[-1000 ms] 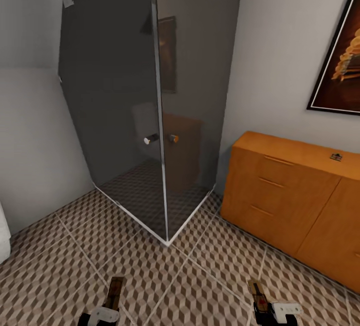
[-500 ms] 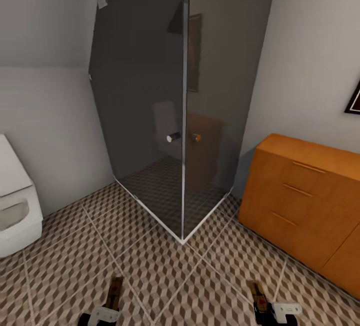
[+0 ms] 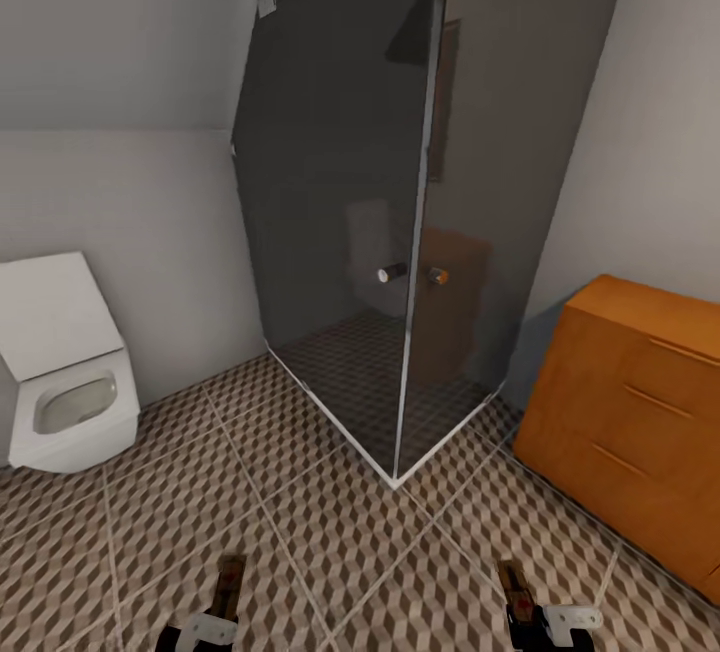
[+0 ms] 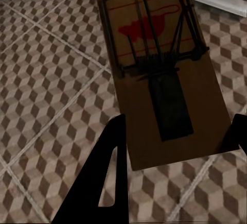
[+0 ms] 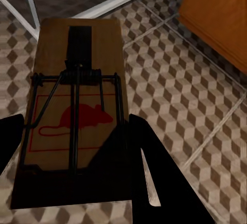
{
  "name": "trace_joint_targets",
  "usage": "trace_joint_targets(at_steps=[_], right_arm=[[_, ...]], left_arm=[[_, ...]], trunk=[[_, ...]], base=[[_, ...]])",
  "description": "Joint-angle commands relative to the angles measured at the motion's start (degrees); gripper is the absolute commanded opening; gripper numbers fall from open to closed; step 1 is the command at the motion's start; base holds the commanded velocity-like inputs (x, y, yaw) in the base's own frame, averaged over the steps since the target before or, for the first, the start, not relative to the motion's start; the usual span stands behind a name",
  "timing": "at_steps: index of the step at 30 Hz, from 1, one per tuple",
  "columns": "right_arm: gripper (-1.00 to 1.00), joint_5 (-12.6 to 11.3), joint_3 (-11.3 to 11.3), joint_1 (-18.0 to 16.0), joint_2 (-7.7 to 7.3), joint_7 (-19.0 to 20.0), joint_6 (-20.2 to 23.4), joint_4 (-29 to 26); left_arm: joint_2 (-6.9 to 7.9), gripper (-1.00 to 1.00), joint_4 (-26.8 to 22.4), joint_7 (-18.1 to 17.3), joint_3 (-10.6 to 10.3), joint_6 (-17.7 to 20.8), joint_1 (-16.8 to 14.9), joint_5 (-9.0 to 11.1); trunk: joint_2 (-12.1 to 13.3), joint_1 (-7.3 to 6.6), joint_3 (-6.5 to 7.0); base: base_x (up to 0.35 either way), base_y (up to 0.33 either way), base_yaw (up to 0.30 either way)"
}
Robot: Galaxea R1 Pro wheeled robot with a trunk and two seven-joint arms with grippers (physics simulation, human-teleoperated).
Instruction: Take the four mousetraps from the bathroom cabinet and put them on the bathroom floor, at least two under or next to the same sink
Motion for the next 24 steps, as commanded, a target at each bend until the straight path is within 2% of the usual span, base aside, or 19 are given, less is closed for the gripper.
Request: trace_joint_targets(at_steps=[1,24], right_arm=[[-1.00,-0.3,0.2,0.0,-0.04,-0.2,-0.2,0.0],[-1.00,-0.3,0.1,0.0,-0.04,-0.2,-0.2,0.0]], left_arm=[[-0.04,-1.00,0.2,0.5,-0.5,-0.3,-0.1,0.0],[-0.05,-1.00,0.2,0.5,-0.4,-0.3,-0.1,0.0]], trunk=[[0.0,0.00,-0.09],[0.0,0.00,-0.75]], base=[[0.000,0.000,0.261],[0.000,0.000,0.261]])
